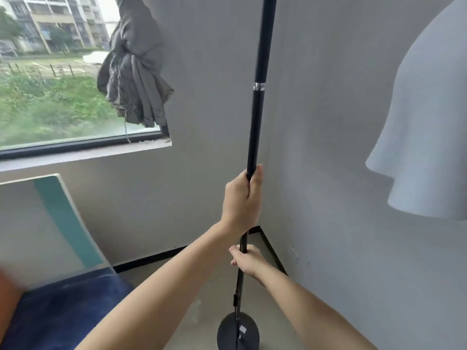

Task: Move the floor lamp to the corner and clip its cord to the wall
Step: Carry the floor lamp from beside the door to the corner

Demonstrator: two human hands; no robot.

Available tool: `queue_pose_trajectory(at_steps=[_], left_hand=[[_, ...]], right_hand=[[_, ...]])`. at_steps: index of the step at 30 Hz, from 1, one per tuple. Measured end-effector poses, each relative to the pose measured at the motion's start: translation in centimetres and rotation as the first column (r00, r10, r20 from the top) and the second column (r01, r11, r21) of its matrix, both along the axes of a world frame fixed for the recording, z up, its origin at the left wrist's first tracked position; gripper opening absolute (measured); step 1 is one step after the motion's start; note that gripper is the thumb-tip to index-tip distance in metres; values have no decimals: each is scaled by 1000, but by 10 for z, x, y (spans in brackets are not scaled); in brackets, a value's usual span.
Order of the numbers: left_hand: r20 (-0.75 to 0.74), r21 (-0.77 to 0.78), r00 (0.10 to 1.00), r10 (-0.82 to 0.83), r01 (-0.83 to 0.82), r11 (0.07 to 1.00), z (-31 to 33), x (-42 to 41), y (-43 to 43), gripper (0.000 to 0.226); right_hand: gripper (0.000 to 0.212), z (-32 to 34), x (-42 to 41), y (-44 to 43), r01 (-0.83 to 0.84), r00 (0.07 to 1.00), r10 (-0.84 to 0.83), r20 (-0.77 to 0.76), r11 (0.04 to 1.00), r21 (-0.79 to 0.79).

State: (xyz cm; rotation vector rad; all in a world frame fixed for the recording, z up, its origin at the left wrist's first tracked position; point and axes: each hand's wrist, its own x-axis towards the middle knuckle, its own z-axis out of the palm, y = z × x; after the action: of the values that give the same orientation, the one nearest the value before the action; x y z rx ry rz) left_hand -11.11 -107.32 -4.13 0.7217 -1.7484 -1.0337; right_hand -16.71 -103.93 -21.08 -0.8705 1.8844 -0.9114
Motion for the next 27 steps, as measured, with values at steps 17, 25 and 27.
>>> queue_pose_trajectory(at_steps=[17,25,27], left_hand=[[231,84,971,-68,50,995,-41,-172,-225,85],[271,156,959,-87,45,987,-67,-227,-333,59],[280,185,952,-126,76,980,-76,-235,-359,58]], right_hand=[[30,-18,-191,-227,-343,932,341,-124,939,9],[11,-29,-250,-327,-334,934,338,-113,941,52],[17,-36,-257,-348,-285,950,292,-114,956,69]])
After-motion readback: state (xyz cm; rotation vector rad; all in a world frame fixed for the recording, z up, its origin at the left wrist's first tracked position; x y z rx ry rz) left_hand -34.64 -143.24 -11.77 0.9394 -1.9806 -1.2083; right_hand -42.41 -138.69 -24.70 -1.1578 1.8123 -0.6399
